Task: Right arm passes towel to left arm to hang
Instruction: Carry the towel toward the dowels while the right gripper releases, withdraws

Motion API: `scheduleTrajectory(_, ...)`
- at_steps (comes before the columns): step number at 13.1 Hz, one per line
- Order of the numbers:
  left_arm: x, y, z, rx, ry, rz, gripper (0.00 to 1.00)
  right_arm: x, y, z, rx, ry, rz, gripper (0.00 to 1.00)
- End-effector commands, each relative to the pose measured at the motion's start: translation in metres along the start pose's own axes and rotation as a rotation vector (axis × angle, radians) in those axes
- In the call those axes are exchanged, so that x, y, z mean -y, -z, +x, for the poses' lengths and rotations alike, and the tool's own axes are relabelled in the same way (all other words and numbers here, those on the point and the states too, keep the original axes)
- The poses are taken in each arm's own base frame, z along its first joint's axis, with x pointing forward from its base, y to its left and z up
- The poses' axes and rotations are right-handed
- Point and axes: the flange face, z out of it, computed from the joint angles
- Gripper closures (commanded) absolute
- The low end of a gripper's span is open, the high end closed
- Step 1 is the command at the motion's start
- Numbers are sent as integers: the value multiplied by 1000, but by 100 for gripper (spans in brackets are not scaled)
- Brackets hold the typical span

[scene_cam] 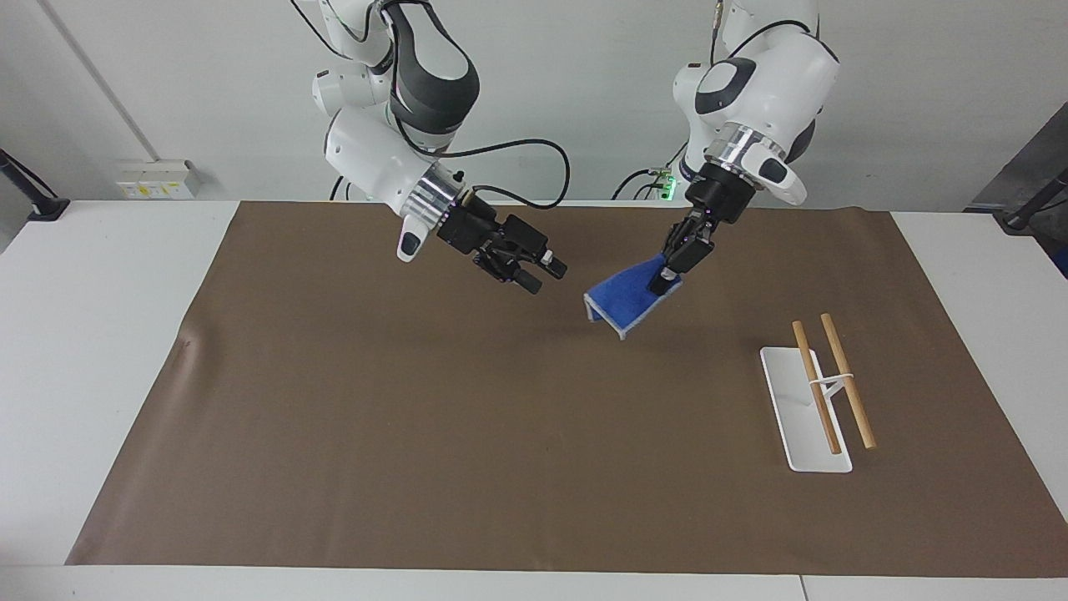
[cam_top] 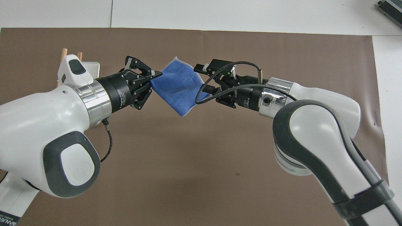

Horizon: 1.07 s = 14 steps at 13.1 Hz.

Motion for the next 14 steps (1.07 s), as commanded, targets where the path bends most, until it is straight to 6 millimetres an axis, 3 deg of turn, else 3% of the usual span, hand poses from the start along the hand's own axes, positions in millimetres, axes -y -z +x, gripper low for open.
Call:
scheduleTrajectory(1,5,3,37,-64,25,-42,100,-30,25,35,-74,134,-190,0)
scheduleTrajectory(4,13,-1,83,-164,72,-108,100,-61,55,69,-88,314,-473,0)
scheduleTrajectory(7,16,-1,136,-255,127,-151,100,-79,77,83,-65,420,-725,0)
scheduleTrajectory(10,28,14,192,-333,195,-159,100,-61,107,87,-20,384,-820,0)
scheduleTrajectory(14,52,27,234,-410,253,-167,100,-31,152,88,10,348,-863,0)
